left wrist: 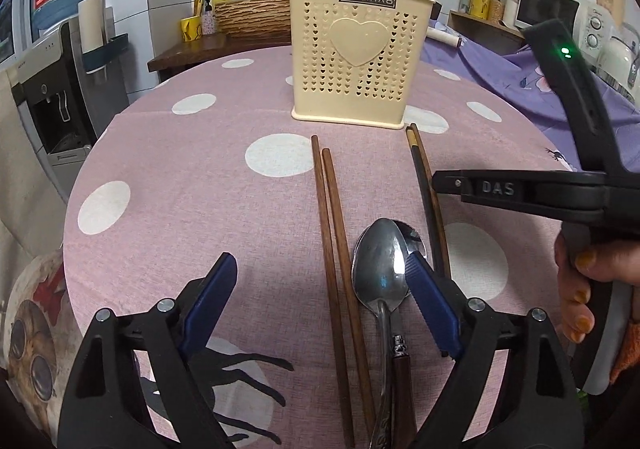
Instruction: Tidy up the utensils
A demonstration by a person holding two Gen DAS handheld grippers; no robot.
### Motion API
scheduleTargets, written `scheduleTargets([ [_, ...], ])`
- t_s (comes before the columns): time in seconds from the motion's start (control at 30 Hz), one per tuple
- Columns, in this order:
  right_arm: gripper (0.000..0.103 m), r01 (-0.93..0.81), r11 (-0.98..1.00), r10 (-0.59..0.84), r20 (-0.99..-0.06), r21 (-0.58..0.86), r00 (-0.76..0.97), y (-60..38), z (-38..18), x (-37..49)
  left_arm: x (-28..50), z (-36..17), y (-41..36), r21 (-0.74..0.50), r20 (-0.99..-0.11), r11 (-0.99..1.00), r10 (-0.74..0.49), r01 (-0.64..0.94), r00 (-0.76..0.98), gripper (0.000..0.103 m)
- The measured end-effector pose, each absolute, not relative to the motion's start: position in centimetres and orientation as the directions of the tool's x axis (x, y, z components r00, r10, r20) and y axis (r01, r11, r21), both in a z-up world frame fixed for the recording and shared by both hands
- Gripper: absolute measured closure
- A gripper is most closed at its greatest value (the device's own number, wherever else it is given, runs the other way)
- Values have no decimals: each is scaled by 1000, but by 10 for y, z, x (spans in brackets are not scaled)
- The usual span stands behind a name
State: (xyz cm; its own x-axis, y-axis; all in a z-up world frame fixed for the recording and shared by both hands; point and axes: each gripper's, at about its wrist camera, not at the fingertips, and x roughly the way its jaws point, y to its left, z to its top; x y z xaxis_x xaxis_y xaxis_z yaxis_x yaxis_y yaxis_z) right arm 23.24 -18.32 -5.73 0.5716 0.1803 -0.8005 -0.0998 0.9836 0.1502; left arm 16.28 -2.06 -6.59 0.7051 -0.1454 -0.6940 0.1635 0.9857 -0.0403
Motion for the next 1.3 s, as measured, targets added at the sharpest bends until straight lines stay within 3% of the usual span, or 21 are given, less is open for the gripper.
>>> scheduleTargets([
  [0.33, 80, -49, 997, 82, -829, 66, 553, -190, -56, 245, 162, -69, -27, -16, -699, 981, -151, 196, 699, 18],
  [0.67, 82, -25, 982, 172, -819, 189, 547, -200, -53, 256, 168, -75, -38, 15, -713, 974, -147, 224, 686, 27],
  [1.3, 82, -21, 983, 166, -838, 181, 520, -189, -56, 268, 182, -76, -58, 84, -739, 964, -110, 252, 665, 38],
])
